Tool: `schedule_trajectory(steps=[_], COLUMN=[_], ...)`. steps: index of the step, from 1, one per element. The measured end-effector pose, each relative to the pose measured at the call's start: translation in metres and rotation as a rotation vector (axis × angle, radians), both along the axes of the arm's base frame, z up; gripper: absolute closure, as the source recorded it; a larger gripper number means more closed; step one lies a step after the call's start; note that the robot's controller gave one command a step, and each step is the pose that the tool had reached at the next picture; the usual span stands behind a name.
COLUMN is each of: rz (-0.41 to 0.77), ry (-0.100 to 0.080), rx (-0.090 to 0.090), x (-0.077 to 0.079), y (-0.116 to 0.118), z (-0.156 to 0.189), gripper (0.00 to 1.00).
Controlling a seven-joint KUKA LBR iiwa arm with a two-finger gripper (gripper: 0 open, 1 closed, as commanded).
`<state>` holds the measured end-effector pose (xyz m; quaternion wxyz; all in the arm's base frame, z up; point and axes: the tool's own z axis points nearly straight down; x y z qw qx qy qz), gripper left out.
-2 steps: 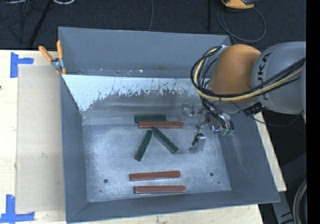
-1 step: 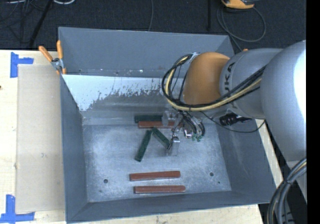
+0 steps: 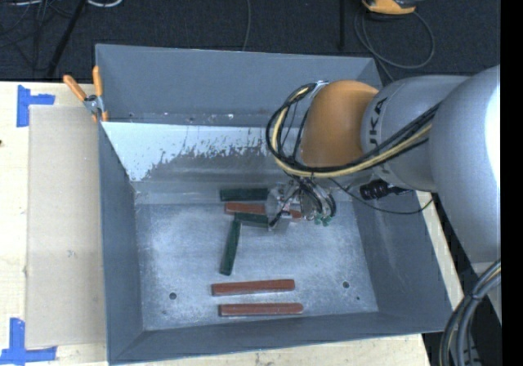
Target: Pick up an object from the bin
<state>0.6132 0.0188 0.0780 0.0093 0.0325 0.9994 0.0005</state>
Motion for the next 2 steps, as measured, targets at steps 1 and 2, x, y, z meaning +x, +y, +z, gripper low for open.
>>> schedule_trajectory(steps=[1,2], rz=[0.003,0.003], ry=[0.017,0.009], rx=[-0.001,-0.001], x=[-0.0060,-0.0028], y=[0.0003,-0.0001], z=[-0.0076,-0.0033], gripper=[0.00,1.00])
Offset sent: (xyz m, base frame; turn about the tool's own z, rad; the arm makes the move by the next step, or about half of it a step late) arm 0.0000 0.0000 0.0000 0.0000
